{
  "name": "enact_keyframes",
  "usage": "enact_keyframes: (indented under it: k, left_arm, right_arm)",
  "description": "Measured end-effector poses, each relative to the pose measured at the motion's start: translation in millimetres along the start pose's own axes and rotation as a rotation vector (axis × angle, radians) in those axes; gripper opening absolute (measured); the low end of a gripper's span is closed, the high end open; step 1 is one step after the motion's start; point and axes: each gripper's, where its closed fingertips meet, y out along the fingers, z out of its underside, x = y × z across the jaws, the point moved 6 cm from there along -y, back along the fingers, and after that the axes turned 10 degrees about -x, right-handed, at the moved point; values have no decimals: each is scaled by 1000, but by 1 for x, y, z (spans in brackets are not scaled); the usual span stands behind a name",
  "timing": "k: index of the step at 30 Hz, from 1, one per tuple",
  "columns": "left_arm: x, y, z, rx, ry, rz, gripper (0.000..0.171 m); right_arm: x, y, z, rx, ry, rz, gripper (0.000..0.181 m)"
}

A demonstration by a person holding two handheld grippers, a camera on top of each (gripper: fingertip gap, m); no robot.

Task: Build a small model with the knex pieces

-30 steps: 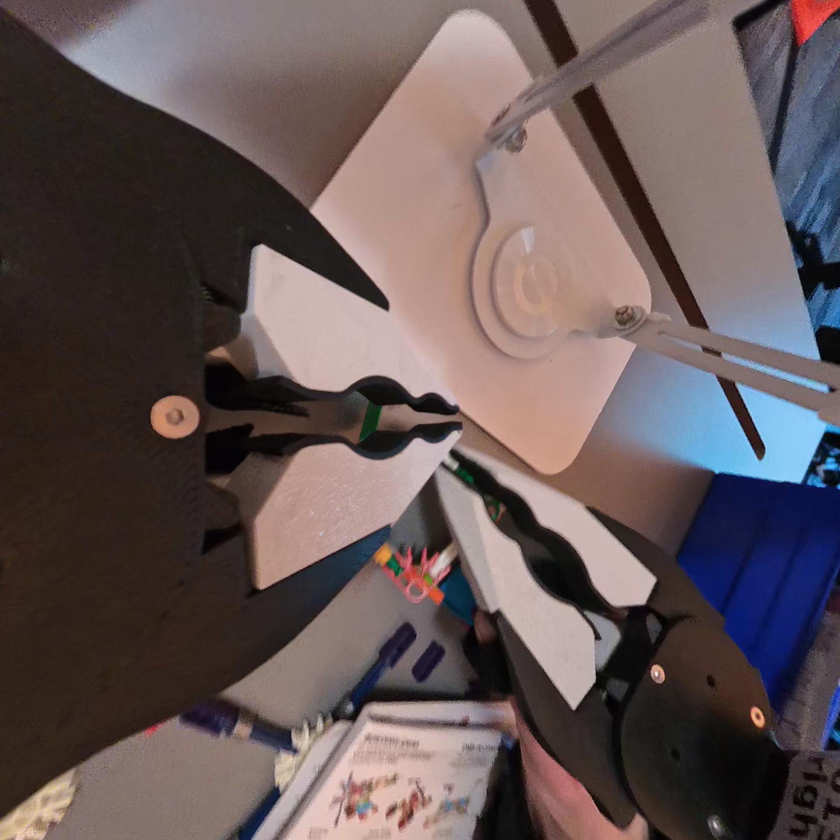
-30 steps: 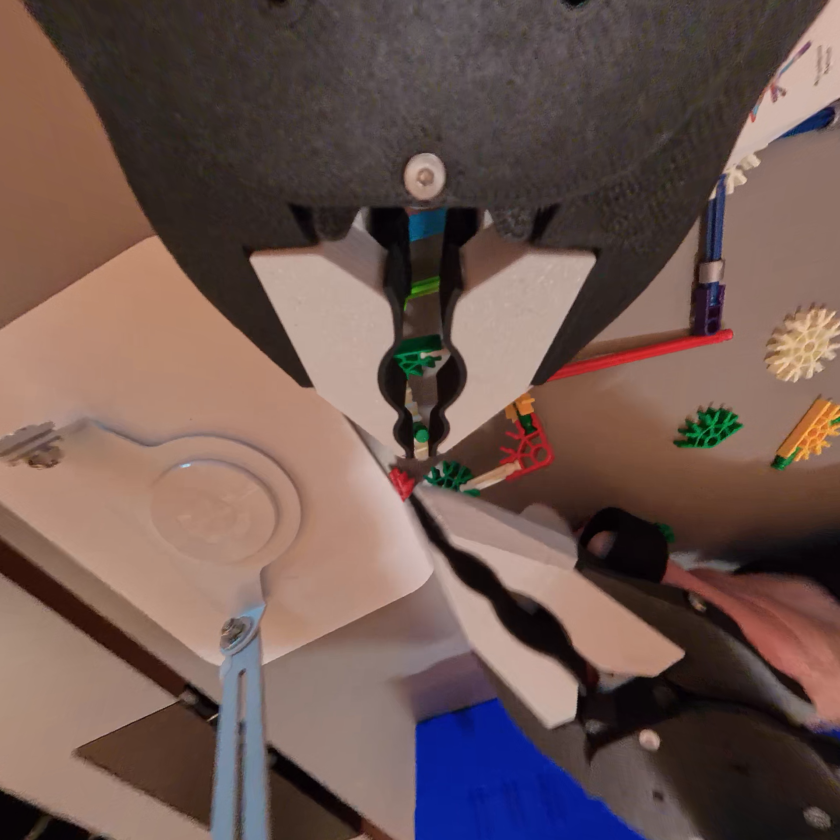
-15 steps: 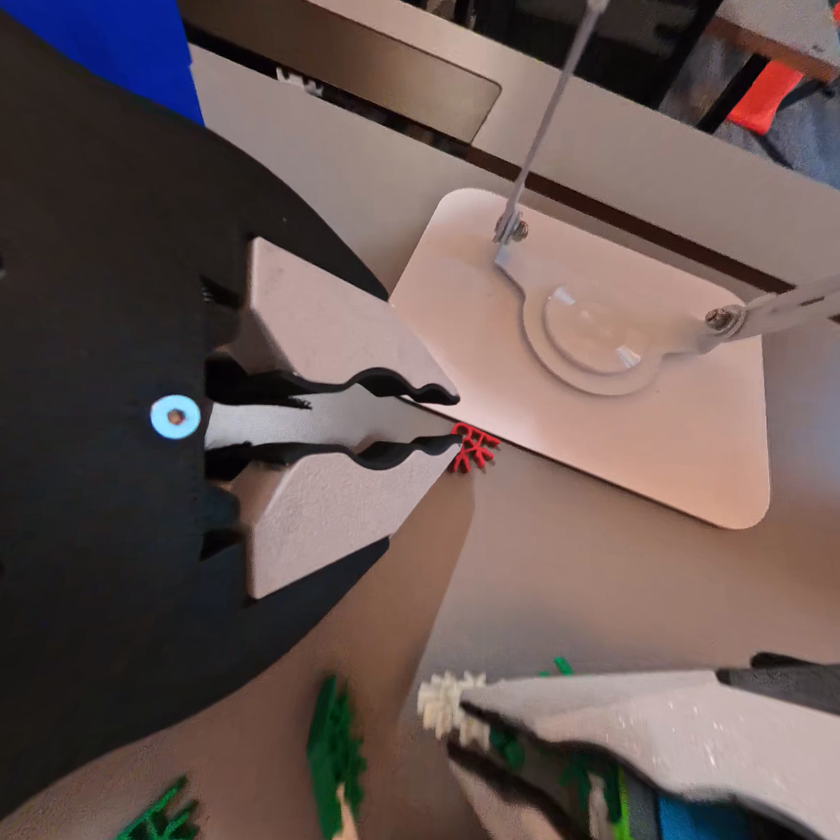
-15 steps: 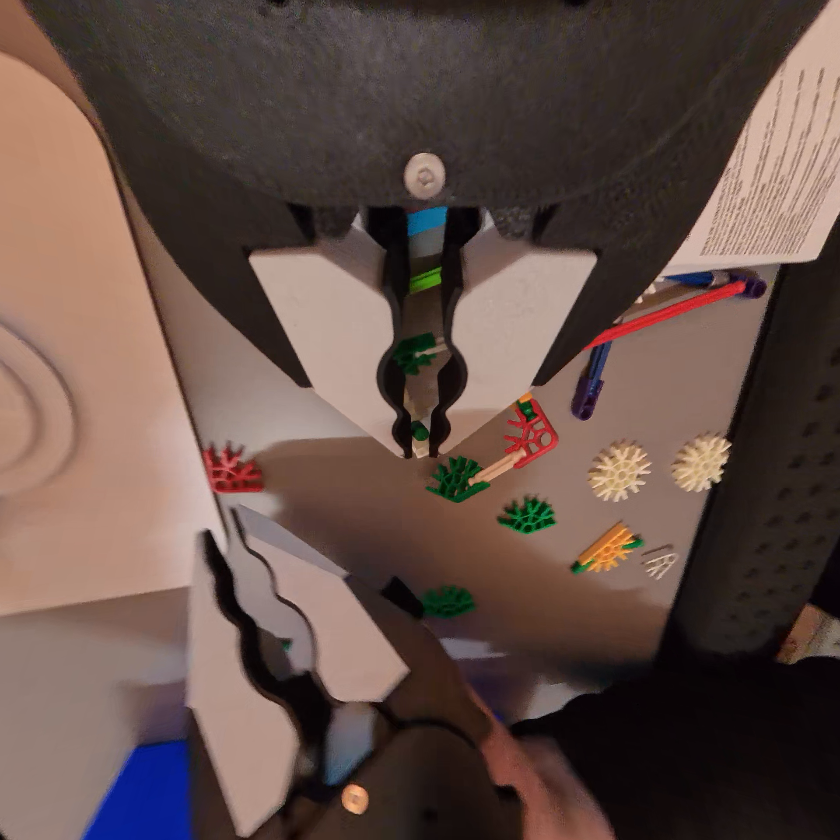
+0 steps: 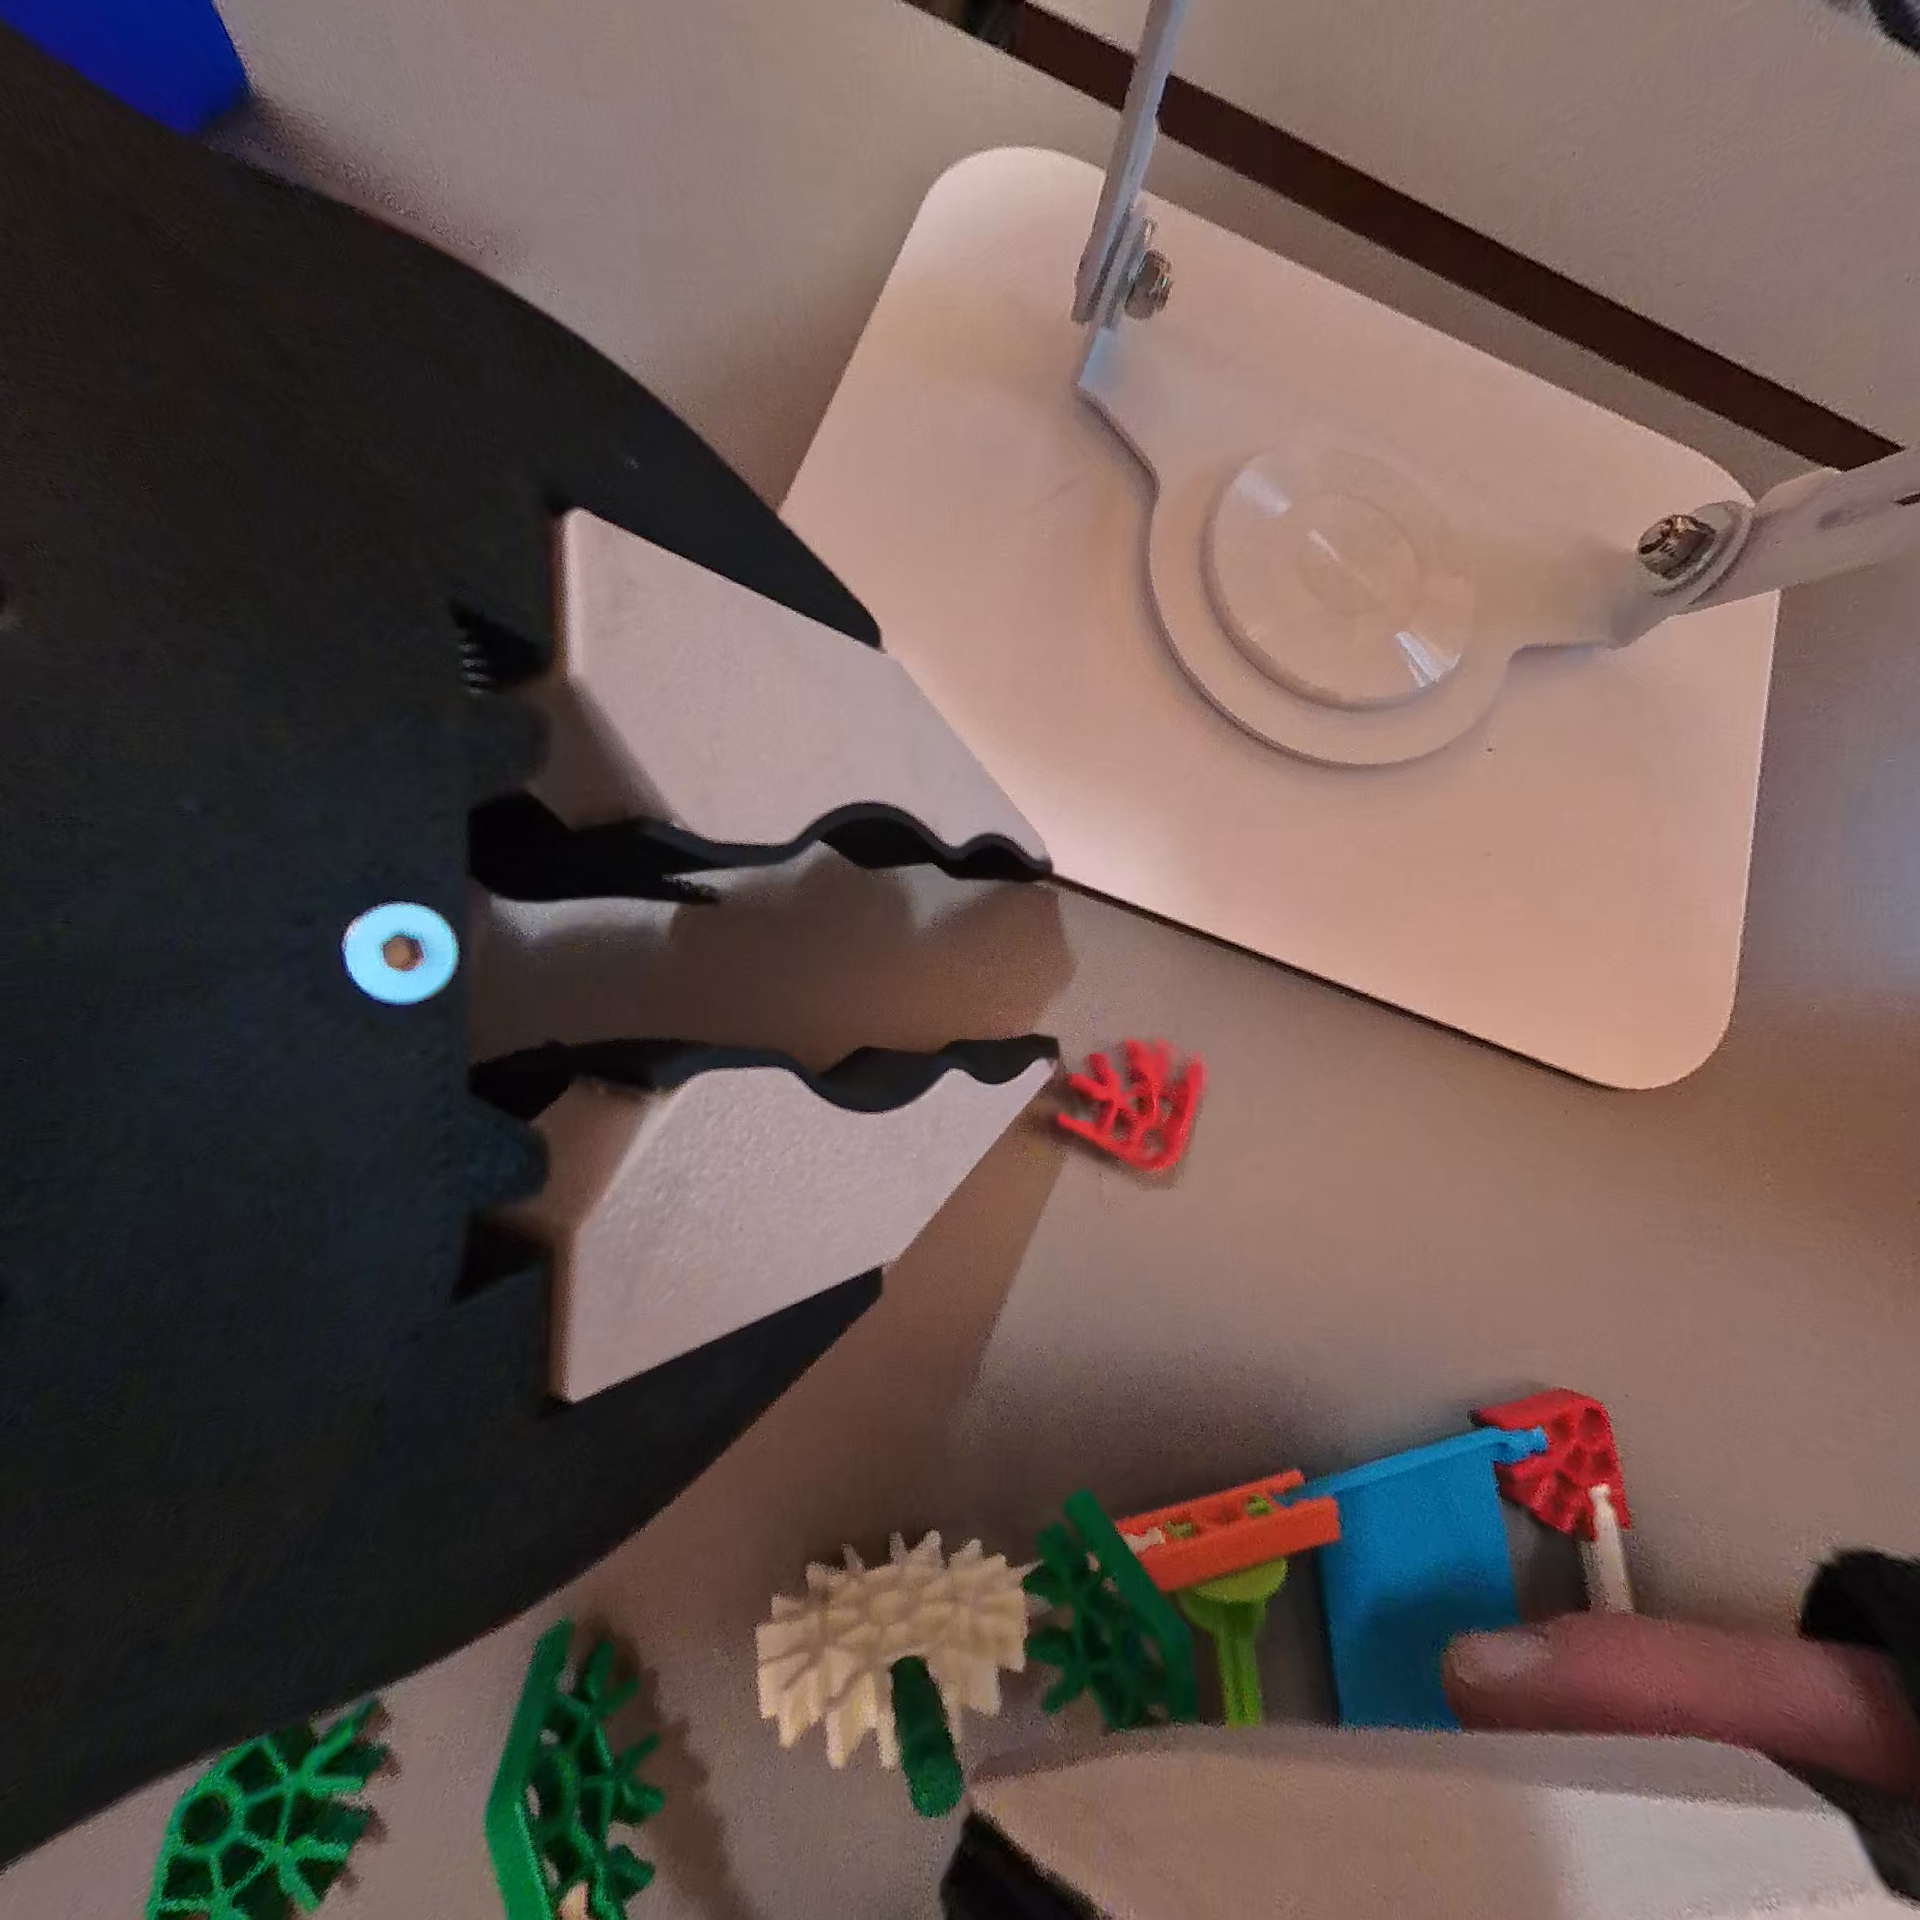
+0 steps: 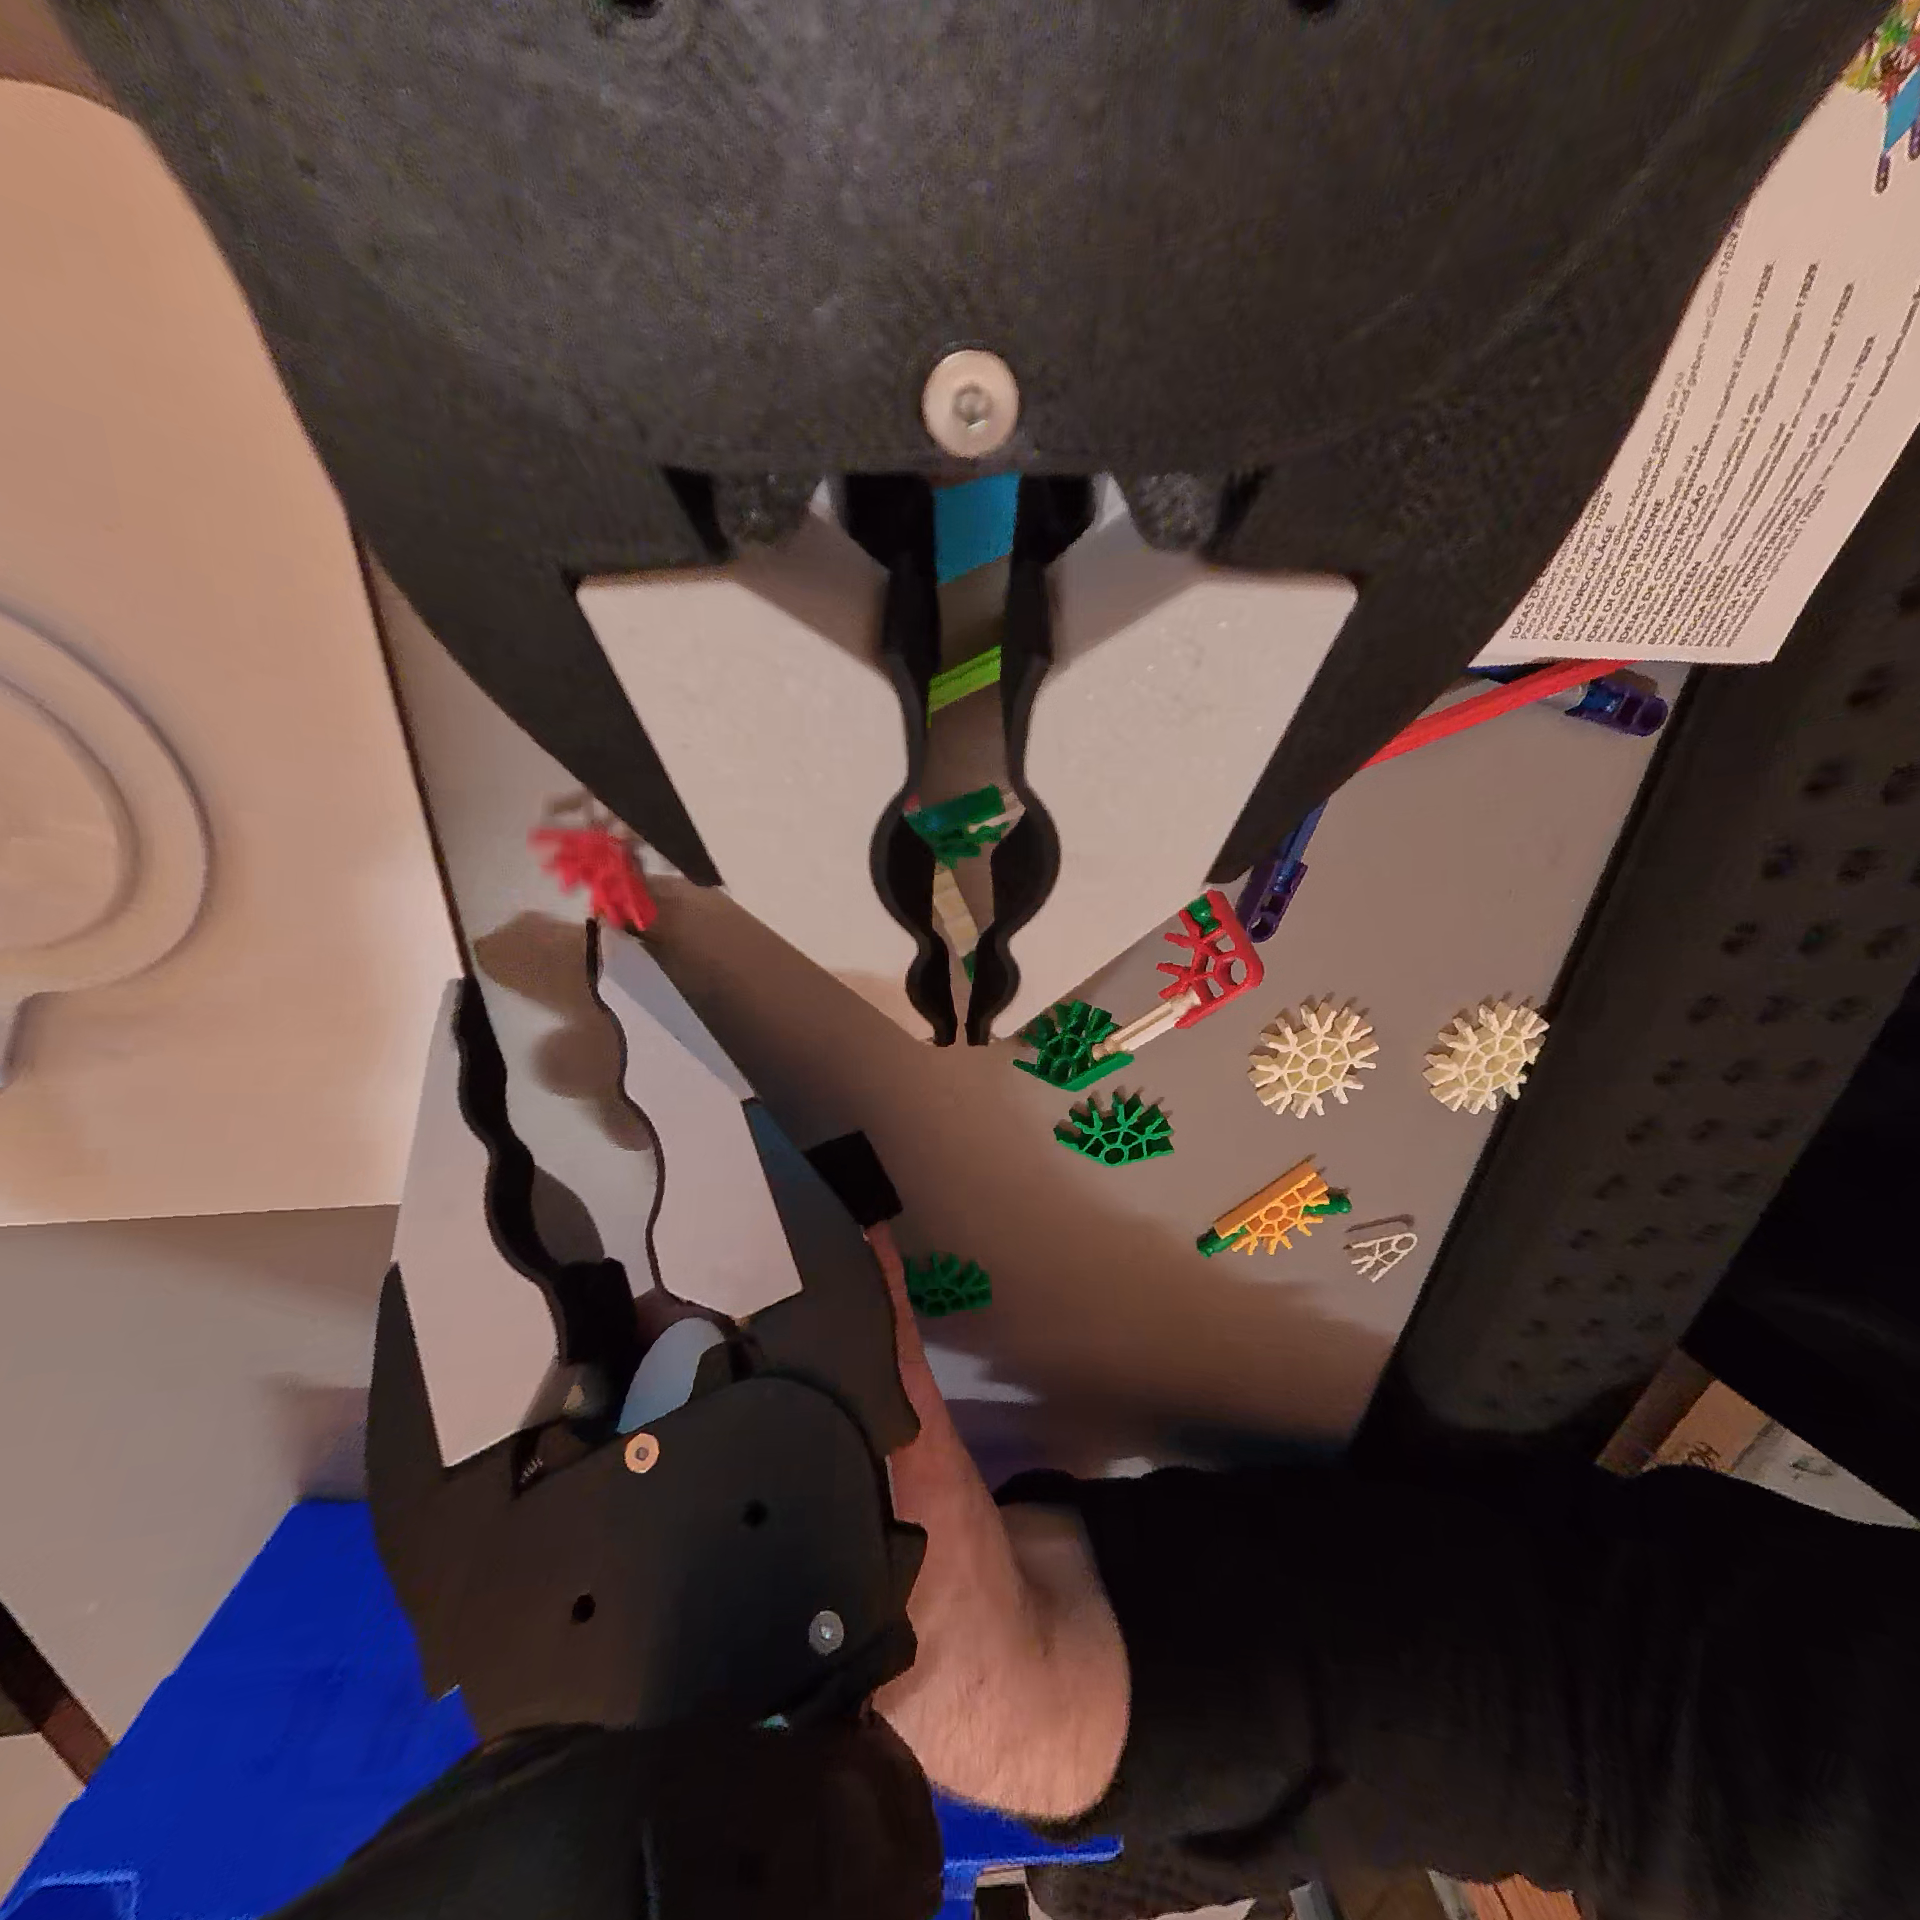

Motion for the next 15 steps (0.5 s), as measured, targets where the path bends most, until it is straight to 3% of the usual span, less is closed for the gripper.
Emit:
enact_keyframes:
  k: [5,10,15]
  left_arm:
    - [-2,4,-2,-18,-28,8,20]
    - [-2,-7,-9,-36,-36,16,22]
    - [-12,-3,-5,32,23,32,22]
  right_arm:
    - [-10,-8,-1,-4,7,59,2]
    - [-45,-30,4,6,60,275,12]
    - [-59,-26,32,248,-43,383,21]
